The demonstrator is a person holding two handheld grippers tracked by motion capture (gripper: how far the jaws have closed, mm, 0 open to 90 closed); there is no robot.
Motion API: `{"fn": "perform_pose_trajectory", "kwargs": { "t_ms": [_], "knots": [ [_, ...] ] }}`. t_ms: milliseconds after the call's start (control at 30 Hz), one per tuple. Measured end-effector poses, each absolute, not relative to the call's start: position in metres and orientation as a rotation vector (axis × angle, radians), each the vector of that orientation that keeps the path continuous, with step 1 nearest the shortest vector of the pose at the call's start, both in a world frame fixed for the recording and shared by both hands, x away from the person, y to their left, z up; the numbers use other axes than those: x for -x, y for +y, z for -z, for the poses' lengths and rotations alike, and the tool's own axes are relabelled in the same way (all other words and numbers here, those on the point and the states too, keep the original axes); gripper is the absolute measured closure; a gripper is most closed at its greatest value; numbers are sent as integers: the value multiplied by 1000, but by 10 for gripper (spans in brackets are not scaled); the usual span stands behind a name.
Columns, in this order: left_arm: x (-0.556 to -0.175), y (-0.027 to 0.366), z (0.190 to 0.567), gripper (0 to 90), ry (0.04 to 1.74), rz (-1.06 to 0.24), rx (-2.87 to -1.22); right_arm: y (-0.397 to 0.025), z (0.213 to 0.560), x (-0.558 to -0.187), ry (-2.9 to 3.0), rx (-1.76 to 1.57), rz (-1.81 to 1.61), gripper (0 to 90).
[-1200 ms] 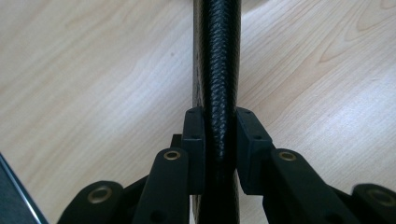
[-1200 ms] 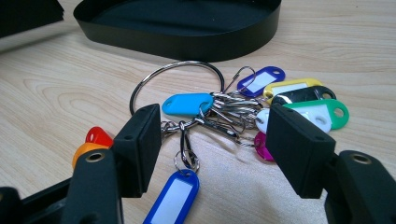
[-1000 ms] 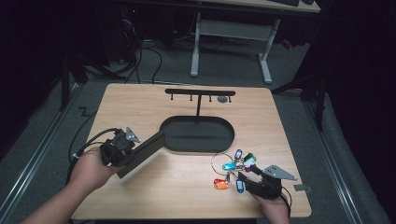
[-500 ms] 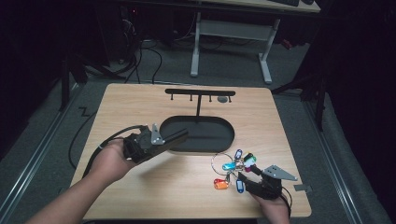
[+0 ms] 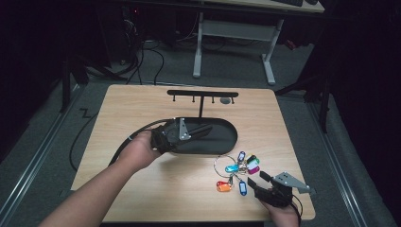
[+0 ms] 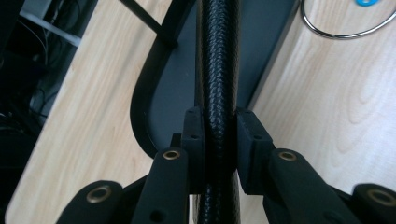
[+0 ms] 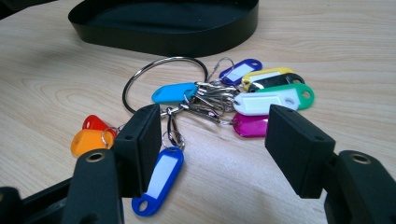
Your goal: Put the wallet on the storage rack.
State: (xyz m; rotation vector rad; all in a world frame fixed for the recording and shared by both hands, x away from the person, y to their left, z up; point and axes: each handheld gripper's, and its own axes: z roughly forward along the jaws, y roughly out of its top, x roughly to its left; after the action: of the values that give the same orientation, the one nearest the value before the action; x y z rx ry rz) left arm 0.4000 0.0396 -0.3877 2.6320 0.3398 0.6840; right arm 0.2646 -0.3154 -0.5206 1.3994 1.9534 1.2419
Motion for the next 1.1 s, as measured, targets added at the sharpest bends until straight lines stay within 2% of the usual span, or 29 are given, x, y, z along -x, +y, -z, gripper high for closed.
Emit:
{"fn": "perform_pose_trajectory", "kwargs": {
  "t_ms": [533,1100],
  "knots": [
    [-423,4,404,759,115,-798,-2650,-330,521,-248,1907,-1448,-1228,366],
    [-465,-17,426,757,63,-822,-2647,-333,523,-245,1900,-1462,-1237,367]
  ]
}}
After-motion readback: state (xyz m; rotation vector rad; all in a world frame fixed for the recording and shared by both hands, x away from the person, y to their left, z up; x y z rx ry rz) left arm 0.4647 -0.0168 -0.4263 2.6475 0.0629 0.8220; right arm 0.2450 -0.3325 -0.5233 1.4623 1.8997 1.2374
